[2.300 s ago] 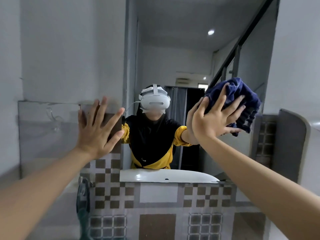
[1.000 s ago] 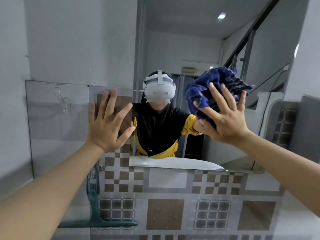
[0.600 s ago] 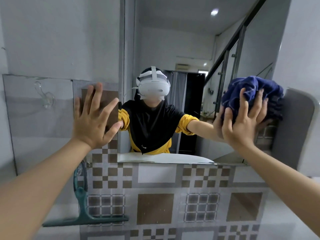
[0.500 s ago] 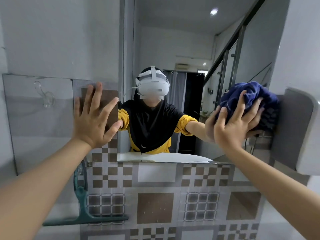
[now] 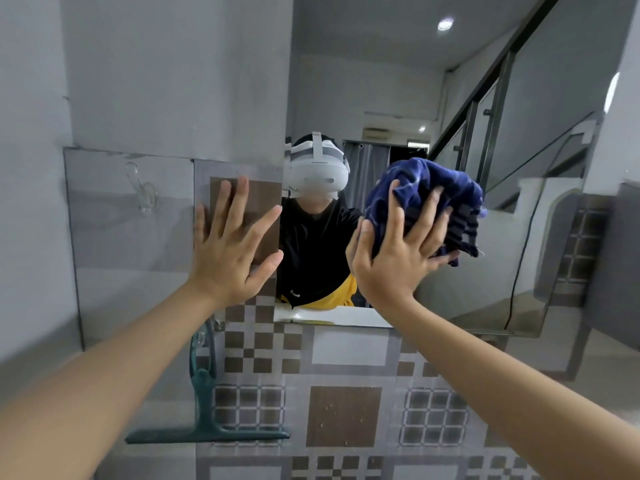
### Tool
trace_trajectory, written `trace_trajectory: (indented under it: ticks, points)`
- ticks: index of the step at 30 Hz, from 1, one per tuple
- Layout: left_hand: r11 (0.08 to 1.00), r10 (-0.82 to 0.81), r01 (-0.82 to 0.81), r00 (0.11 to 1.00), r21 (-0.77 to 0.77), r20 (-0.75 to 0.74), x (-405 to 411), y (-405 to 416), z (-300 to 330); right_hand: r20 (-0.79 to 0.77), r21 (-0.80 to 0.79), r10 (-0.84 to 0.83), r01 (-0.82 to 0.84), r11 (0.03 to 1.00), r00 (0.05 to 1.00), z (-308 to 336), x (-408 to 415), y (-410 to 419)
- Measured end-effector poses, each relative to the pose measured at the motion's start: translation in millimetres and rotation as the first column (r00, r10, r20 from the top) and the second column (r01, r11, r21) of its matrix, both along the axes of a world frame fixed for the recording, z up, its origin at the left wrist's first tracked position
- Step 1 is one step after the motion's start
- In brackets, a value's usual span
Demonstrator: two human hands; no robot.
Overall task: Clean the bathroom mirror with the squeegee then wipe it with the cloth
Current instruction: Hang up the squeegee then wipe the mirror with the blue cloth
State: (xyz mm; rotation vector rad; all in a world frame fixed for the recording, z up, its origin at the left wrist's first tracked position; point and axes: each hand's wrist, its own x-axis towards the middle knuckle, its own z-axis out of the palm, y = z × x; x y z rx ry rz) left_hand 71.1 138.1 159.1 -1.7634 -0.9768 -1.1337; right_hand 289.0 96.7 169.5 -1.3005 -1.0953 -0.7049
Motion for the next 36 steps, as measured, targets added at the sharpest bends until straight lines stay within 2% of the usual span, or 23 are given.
trace_trajectory:
  ticks: [6, 13, 15, 19, 23, 26, 32, 36]
  points:
    - [0.991, -0.015, 0.007, 0.998, -0.131, -0.060, -13, -9, -5, 0.189, -0.022, 0.017, -0.013, 1.000, 0.982, -4, -32, 6]
    - [0.978, -0.005, -0.003, 0.999, -0.211, -0.037, -15, -11, -8, 0.469, -0.008, 0.021, -0.020, 1.000, 0.883, -17, -38, 7]
    - [0.975, -0.005, -0.003, 0.999, -0.221, -0.034, -15, -13, -8, 0.562, 0.025, -0.004, -0.012, 1.000, 0.827, -20, -30, 7]
    - [0.973, -0.041, 0.034, 0.999, -0.228, -0.028, -15, -15, -6, 0.761, 0.048, -0.032, -0.006, 0.999, 0.648, -24, -6, 4]
    - [0.978, -0.032, 0.024, 0.999, -0.207, -0.036, -15, -14, -8, 0.855, 0.044, -0.028, -0.019, 0.999, 0.518, -24, 26, 1]
    - [0.980, -0.029, 0.024, 0.999, -0.200, -0.026, -14, -15, -8, 0.883, 0.042, -0.036, -0.002, 0.999, 0.468, -24, 54, -3]
    - [0.976, -0.045, 0.046, 0.999, -0.212, 0.006, -12, -17, -9, 0.866, 0.031, -0.076, 0.099, 0.995, 0.494, -27, 127, -11]
    - [0.973, -0.059, 0.063, 0.998, -0.220, 0.027, -10, -17, -9, 0.806, 0.000, -0.074, 0.124, 0.992, 0.587, -38, 175, -18]
